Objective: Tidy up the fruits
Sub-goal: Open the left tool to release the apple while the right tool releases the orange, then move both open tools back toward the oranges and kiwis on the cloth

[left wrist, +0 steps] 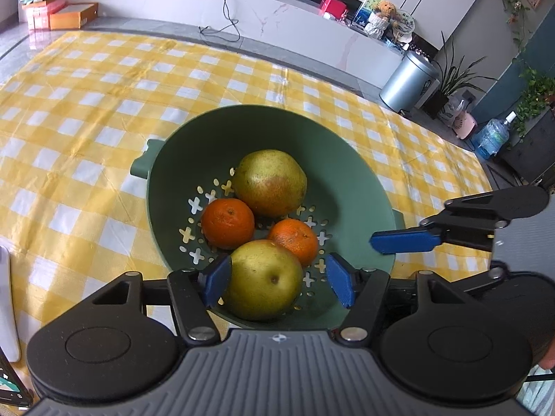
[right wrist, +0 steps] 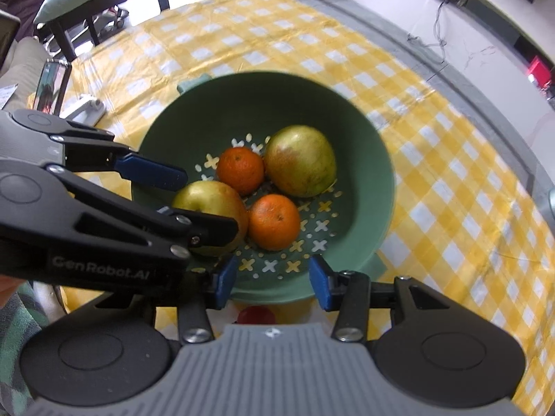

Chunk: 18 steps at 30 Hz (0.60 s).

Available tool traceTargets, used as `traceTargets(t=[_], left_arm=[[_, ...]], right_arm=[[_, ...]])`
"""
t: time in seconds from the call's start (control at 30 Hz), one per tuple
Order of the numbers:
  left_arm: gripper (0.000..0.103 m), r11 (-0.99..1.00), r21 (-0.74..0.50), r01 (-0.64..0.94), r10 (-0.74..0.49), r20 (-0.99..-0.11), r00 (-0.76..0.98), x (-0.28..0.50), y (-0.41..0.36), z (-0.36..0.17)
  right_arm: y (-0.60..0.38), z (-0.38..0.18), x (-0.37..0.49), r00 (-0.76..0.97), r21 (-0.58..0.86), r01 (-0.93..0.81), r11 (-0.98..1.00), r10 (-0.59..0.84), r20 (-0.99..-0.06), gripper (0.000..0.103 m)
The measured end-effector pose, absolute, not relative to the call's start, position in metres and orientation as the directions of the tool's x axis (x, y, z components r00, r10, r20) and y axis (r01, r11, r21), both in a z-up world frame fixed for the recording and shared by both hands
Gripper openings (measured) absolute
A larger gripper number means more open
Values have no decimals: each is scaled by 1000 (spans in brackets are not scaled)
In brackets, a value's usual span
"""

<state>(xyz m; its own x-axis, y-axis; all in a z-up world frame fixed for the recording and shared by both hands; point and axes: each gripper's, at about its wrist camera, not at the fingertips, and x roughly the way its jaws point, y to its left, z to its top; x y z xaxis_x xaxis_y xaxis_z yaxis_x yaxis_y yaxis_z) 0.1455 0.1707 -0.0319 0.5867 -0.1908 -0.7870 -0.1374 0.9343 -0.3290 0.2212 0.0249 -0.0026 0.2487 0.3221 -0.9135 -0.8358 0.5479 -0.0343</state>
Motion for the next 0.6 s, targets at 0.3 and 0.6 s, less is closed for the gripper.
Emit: traceTargets(t=[0.3,0.6], left_arm=[[73,971,-240,-16,-153,-666,730,123,136,-5],[73,956,-256,145,-266,-547,794,98,83,8]], right_arm=[[-39,27,202,398,-2,-720,694,411,-820,58],[-146,16,161,596,69,-445,893,353,-722,67]])
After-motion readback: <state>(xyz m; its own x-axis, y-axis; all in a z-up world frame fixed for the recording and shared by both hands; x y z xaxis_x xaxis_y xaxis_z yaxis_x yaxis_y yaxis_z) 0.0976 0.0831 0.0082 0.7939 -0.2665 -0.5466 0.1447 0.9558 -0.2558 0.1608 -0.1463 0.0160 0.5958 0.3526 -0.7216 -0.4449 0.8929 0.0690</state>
